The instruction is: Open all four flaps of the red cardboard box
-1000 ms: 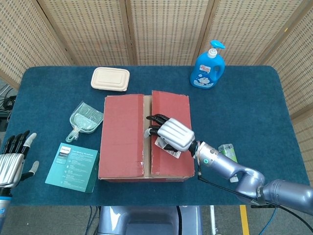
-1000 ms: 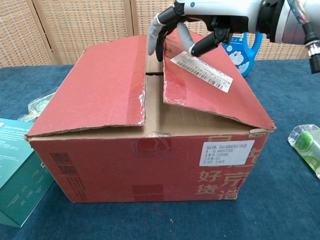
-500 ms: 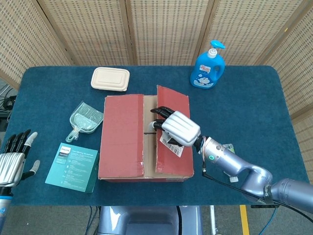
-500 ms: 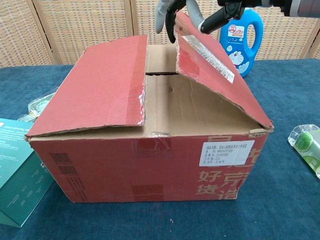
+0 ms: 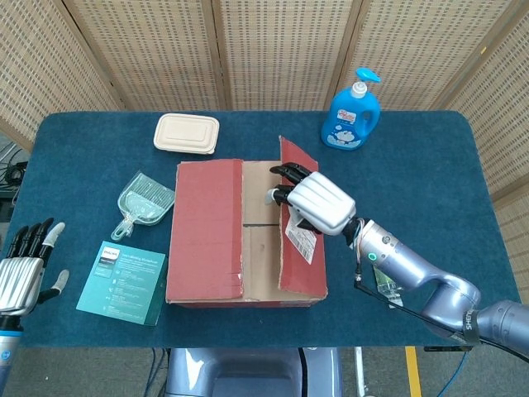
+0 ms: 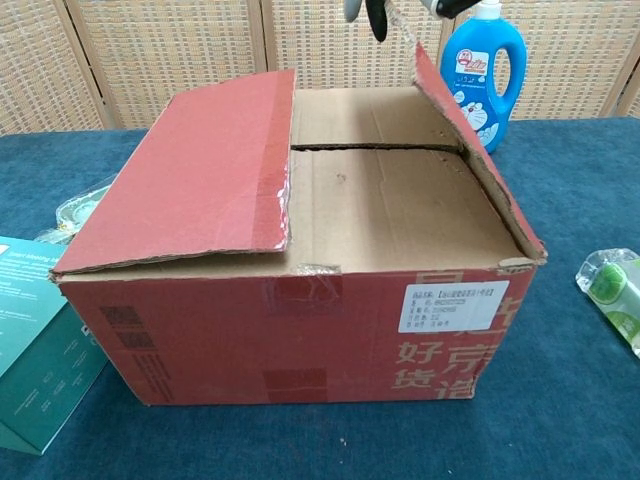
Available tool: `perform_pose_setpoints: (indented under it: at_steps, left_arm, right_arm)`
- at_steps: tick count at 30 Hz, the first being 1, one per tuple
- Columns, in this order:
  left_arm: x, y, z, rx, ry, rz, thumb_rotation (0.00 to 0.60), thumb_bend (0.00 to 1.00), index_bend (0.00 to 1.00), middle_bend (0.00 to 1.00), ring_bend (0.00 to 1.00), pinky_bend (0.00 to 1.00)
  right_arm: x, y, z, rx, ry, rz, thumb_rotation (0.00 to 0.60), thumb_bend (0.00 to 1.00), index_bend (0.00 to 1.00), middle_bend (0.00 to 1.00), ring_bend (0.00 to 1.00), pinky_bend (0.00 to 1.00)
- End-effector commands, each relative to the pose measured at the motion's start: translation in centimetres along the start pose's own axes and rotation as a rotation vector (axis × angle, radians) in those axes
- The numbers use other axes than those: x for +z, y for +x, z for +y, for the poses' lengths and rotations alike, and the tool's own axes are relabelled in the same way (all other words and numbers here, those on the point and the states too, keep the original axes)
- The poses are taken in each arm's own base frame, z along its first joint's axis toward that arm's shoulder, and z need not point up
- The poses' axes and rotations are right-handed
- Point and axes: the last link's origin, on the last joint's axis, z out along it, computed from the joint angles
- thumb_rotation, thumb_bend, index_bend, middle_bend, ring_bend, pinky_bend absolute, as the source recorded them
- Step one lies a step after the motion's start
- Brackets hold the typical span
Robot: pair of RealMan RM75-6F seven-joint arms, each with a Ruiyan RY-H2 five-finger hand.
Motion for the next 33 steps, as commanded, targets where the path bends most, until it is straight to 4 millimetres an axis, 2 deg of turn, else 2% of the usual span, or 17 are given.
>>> perform_pose_setpoints:
  at_steps: [1, 16, 33]
  left_arm:
    - [0.0, 0.0, 0.0, 0.001, 0.001, 0.0, 0.6, 0.39, 0.0, 0.0, 0.0, 0.0]
    - [0.1, 0.0, 0.2, 0.003, -0.007, -0.005, 0.6, 0.39, 0.0, 0.0, 0.0, 0.0]
    - [0.0, 0.1, 0.2, 0.008, -0.01, -0.003, 0.6, 0.39, 0.0, 0.0, 0.0, 0.0]
  right_arm:
    - [-0.3, 0.7, 0.4, -0.013, -0.016, 0.007, 0.6, 1.0, 0.35, 0.46, 0.14, 0.14]
    - [-1.8, 3.9, 2.9, -0.09, -0.099, 0.035, 0.6, 1.0, 0.35, 0.47, 0.14, 0.14]
    - [-4.6, 5.7, 5.7, -0.167, -0.206, 0.023, 0.6, 1.0, 0.35, 0.47, 0.14, 0.14]
